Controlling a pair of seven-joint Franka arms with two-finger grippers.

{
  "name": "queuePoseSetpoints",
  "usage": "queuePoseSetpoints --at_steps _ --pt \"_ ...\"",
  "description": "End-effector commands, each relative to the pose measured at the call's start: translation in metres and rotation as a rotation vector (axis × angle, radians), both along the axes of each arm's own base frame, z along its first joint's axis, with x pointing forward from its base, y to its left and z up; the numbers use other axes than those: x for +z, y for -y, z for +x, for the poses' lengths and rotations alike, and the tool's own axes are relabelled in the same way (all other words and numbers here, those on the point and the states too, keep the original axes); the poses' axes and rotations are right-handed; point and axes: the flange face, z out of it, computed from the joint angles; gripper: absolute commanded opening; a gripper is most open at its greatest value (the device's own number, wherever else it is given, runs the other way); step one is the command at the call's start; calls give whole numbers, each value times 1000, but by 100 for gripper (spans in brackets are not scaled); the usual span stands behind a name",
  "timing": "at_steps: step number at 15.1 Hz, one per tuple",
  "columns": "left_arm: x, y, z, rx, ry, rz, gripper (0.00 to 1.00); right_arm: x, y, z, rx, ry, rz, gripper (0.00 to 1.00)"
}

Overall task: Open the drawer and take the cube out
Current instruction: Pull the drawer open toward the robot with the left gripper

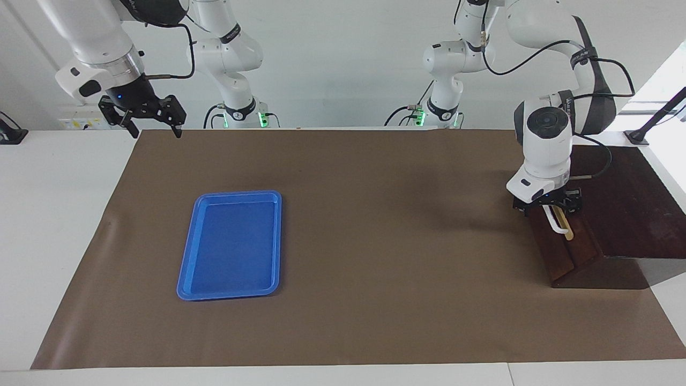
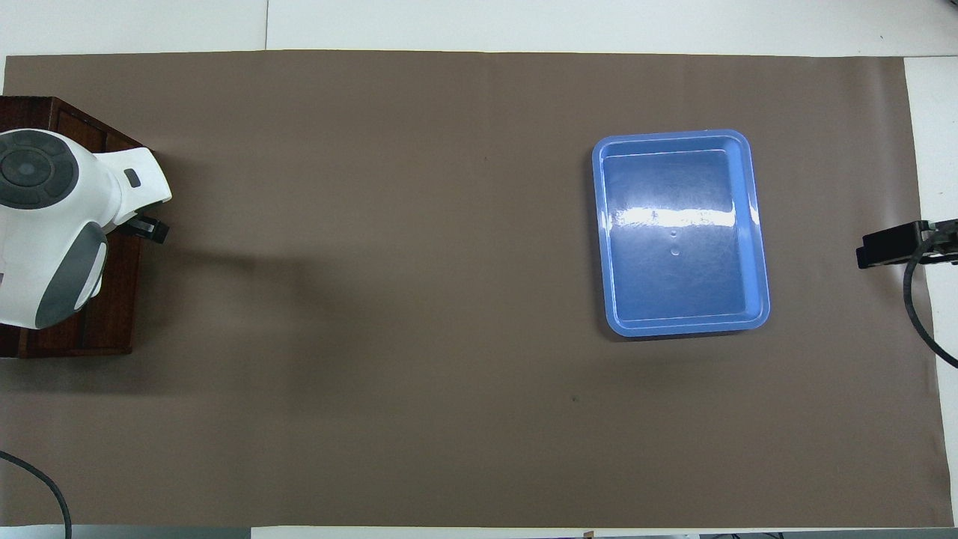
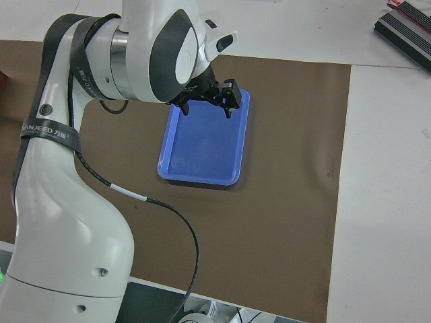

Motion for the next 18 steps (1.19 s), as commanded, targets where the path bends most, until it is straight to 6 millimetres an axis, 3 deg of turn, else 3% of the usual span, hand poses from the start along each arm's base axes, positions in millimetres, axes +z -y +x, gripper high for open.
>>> queuePoseSetpoints --at_steps 1,5,7,10,14,18 --pt "-8 0 -11 -15 27 -7 100 1 1 -2 -14 -11 17 100" --pt "-20 10 -11 45 53 -26 100 1 4 -2 -20 -11 17 100" --pt "-28 40 -9 115 99 -54 100 2 4 -3 -18 -9 17 100" --pt "-24 88 -13 181 114 -121 100 1 3 -2 -17 -11 17 100" --pt "-12 128 -16 238 105 -177 100 1 3 -2 -15 -11 17 100" --pt "-1 149 -18 265 90 -214 100 2 3 -3 -17 -9 17 100"
